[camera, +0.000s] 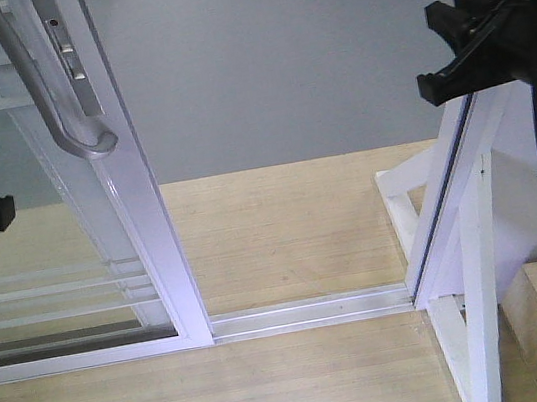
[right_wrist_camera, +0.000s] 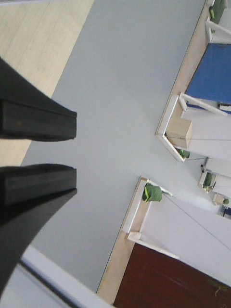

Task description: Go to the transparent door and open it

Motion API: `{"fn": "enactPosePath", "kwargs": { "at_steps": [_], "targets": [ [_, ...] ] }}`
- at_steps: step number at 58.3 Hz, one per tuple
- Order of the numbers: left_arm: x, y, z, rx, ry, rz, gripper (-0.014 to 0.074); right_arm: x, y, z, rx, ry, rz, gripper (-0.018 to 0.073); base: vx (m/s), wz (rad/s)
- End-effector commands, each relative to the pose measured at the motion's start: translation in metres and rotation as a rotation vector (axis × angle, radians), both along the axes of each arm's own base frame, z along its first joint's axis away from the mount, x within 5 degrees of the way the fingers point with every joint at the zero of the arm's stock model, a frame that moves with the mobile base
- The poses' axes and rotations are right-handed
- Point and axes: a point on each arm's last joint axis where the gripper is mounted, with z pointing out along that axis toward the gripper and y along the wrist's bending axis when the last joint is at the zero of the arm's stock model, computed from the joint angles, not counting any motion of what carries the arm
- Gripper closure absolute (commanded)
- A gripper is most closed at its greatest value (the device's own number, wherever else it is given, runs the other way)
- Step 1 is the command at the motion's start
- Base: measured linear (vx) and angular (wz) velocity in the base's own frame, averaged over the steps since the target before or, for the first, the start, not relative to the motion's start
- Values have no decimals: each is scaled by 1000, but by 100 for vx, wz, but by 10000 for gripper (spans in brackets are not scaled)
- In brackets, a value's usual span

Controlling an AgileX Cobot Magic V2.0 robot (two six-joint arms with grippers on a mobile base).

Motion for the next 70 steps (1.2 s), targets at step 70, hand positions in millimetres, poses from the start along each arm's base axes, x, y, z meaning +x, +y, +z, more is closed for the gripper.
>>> {"fn": "enactPosePath", "kwargs": {
  "at_steps": [70],
  "targets": [
    [-129,18,-28,-286,-90,44,603,-188,-50,-40,219,-231,-88,568,0,0]
  ]
}}
